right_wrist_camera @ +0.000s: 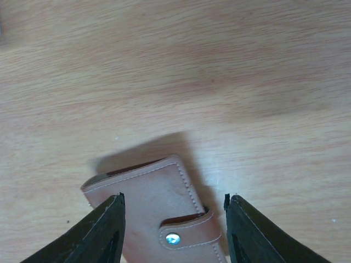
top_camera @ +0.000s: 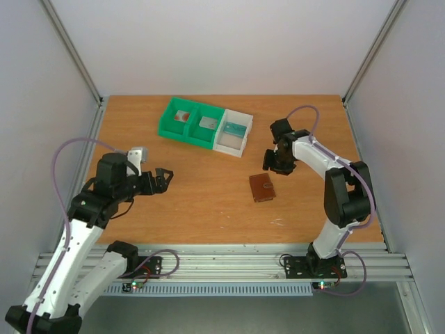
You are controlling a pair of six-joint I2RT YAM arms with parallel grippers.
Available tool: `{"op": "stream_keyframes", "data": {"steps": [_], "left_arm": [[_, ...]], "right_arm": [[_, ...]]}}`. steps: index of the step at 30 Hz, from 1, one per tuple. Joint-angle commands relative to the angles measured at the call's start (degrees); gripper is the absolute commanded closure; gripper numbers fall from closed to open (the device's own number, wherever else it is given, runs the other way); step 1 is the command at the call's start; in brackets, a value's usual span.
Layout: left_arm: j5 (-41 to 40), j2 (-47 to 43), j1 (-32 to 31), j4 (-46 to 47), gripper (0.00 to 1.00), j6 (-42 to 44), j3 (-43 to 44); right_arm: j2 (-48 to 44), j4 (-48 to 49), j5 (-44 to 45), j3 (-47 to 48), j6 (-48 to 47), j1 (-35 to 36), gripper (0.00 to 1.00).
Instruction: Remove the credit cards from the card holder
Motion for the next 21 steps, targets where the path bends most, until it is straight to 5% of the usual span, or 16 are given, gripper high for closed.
{"op": "stream_keyframes", "data": {"steps": [1, 21], "left_arm": [[2.52, 4.30, -0.32, -2.52, 0.02, -0.63, 2.35], [14.32, 18.12, -3.43, 5.45, 0.15, -7.95, -3.94]], "right_arm": [[1.94, 2.84, -3.44, -0.97, -3.18, -2.38, 0.48], [6.98, 5.85, -9.74, -4.13, -5.44, 0.86, 0.55]]}}
